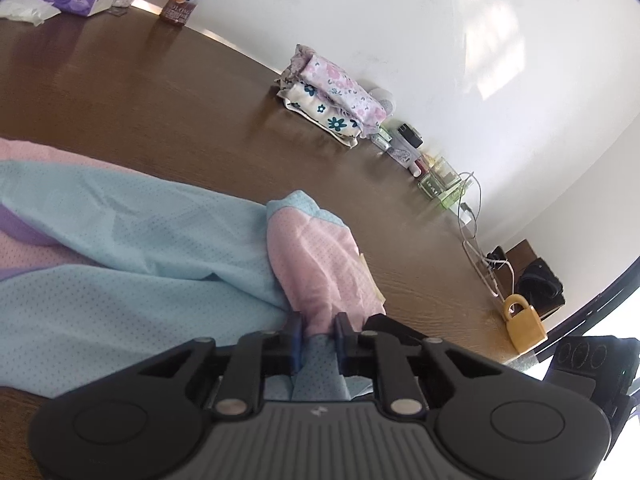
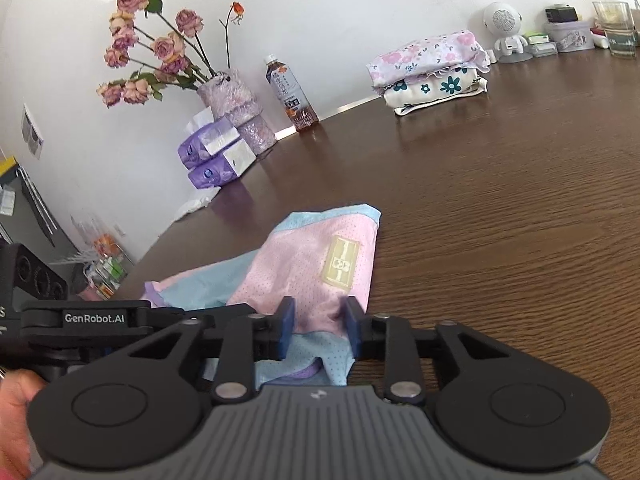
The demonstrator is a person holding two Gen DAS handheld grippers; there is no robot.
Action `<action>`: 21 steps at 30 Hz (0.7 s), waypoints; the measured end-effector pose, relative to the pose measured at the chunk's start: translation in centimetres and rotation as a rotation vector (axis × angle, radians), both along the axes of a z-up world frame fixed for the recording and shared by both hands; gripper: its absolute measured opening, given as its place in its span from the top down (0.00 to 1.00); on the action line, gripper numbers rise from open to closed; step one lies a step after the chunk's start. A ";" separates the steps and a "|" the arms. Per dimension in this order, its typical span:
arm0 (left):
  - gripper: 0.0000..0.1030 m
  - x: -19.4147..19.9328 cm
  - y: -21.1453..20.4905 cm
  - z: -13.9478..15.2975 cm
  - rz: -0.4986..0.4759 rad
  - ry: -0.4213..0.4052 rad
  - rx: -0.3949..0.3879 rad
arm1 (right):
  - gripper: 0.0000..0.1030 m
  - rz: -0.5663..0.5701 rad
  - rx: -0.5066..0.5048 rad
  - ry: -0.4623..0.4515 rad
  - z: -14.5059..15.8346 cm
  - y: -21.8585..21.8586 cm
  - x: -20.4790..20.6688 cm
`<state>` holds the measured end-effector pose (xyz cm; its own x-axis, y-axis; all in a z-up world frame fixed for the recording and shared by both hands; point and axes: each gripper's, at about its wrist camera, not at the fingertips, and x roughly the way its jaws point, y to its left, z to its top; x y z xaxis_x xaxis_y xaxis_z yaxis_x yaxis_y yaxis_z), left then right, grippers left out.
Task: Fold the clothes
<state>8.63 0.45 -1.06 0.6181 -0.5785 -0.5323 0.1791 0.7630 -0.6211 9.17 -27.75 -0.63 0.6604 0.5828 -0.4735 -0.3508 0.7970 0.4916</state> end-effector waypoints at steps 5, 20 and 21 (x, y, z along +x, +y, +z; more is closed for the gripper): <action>0.66 -0.5 0.8 1.4 0.034 -0.071 0.029 | 0.57 -0.047 0.022 0.011 0.2 -1.5 -0.4; 0.68 0.0 1.3 1.0 -0.029 -0.104 0.084 | 0.76 -0.074 0.052 0.108 -0.8 0.4 -0.9; 0.65 -0.3 1.5 1.2 -0.040 -0.120 0.122 | 0.86 -0.081 0.045 0.113 -0.9 0.6 -0.9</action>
